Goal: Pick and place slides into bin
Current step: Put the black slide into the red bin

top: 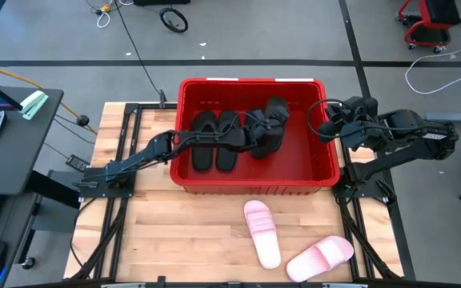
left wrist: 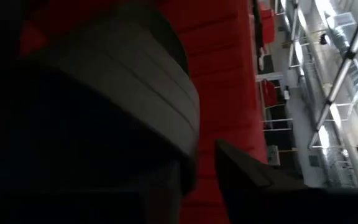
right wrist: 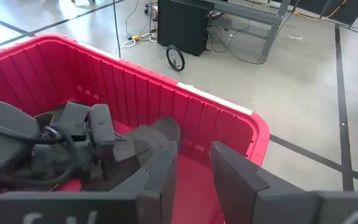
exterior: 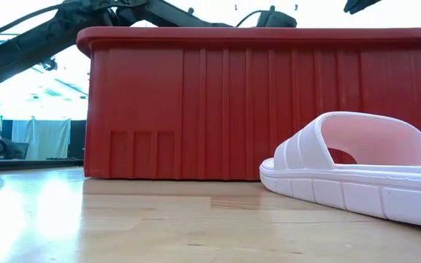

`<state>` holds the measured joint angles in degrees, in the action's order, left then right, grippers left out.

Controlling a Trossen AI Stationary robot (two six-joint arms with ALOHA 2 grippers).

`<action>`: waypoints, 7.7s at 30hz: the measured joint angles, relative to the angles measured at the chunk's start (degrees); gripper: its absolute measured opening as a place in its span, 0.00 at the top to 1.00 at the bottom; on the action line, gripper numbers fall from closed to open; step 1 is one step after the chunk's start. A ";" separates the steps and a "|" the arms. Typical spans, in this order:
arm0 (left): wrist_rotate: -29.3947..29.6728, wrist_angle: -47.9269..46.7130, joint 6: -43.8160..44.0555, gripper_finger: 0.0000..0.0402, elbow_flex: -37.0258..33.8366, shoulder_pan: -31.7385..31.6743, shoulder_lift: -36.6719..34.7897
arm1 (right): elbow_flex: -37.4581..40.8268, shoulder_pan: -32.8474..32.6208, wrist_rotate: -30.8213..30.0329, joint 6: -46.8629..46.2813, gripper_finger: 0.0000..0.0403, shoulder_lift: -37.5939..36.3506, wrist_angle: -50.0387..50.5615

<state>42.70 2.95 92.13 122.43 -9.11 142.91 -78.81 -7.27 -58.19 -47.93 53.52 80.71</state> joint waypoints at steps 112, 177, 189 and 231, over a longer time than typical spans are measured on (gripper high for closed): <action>-63.06 -34.57 -81.15 0.63 7.10 -8.30 -40.62 | 5.75 2.11 33.98 23.68 0.74 6.83 -13.18; -42.26 -56.80 -89.77 0.63 7.04 -8.38 -42.99 | 17.21 37.53 30.84 42.11 0.48 42.40 -28.17; -42.26 -56.80 -89.78 0.63 7.04 -8.38 -42.99 | 20.24 37.62 26.13 42.03 0.67 42.42 -32.26; -42.26 -56.82 -85.26 0.63 7.02 -8.30 -42.99 | 20.26 38.63 28.53 82.24 0.86 38.88 -46.68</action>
<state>0.44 -53.87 6.87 129.45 -17.41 99.92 -58.54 31.36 -29.67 34.30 92.40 34.03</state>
